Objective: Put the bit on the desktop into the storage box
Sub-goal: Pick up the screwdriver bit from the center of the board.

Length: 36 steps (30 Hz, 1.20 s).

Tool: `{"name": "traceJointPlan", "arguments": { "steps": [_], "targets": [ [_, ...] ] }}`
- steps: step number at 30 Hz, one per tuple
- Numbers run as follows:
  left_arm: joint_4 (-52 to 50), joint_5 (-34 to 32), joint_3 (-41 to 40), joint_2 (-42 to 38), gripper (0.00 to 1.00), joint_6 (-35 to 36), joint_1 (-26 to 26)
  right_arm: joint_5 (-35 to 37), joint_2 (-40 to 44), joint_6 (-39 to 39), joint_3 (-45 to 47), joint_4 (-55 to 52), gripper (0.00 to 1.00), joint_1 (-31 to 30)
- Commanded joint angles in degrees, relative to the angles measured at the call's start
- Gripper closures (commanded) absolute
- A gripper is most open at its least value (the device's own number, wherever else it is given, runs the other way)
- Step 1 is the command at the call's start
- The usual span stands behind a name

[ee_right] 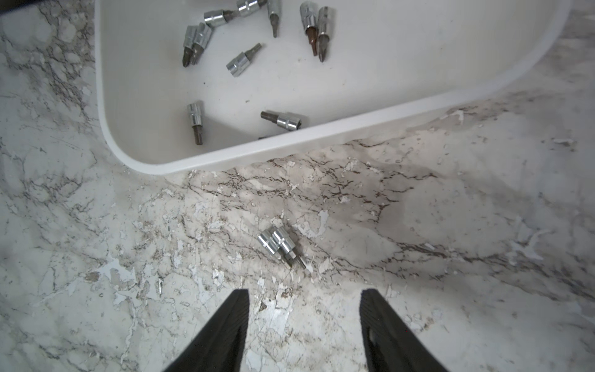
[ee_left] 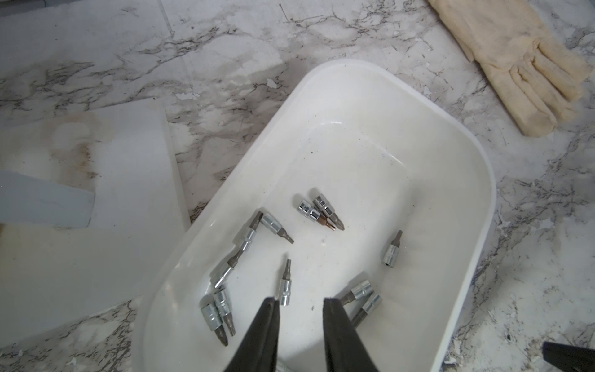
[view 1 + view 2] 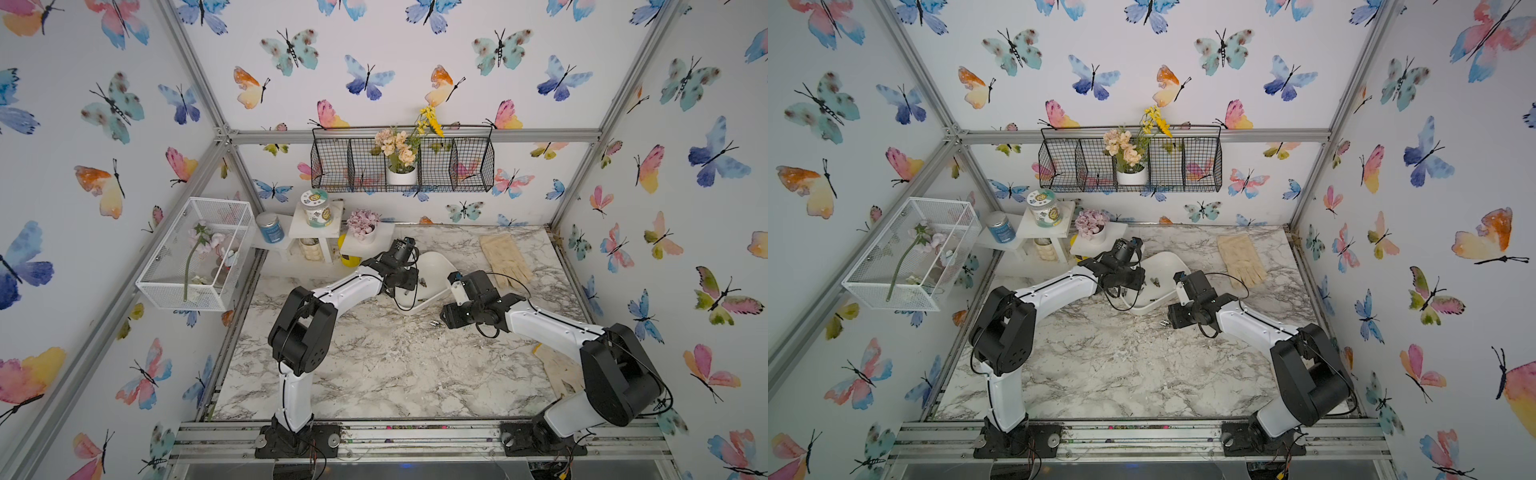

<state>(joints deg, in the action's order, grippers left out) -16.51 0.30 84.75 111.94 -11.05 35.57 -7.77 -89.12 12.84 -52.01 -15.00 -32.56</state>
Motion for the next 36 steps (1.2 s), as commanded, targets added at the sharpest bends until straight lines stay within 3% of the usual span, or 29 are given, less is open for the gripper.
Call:
{"name": "traceJointPlan", "arguments": {
  "steps": [1,7,12,25,36],
  "targets": [
    [0.6,1.7,-0.9,-2.0,0.62,-0.9,-0.2,-3.0,-2.3,-1.8,-1.7,-1.8,0.45,0.2],
    [2.7,2.5,-7.7,-11.5,0.23,-4.4,-0.2,-4.0,-6.2,-2.9,-3.0,-2.0,0.5,0.1],
    [3.5,3.2,-14.2,-20.0,0.06,-7.3,-0.1,-4.3,-8.7,-3.2,-3.8,-2.0,0.56,0.1],
    [4.4,3.0,-32.9,-38.7,0.0,-13.8,-0.1,-4.1,-12.4,-3.4,-5.7,-1.1,0.62,-0.7],
    [4.4,3.8,-42.7,-47.3,0.0,-17.4,0.0,-3.3,-14.3,-3.4,-6.6,-0.7,0.64,-1.4]
  ]
}}
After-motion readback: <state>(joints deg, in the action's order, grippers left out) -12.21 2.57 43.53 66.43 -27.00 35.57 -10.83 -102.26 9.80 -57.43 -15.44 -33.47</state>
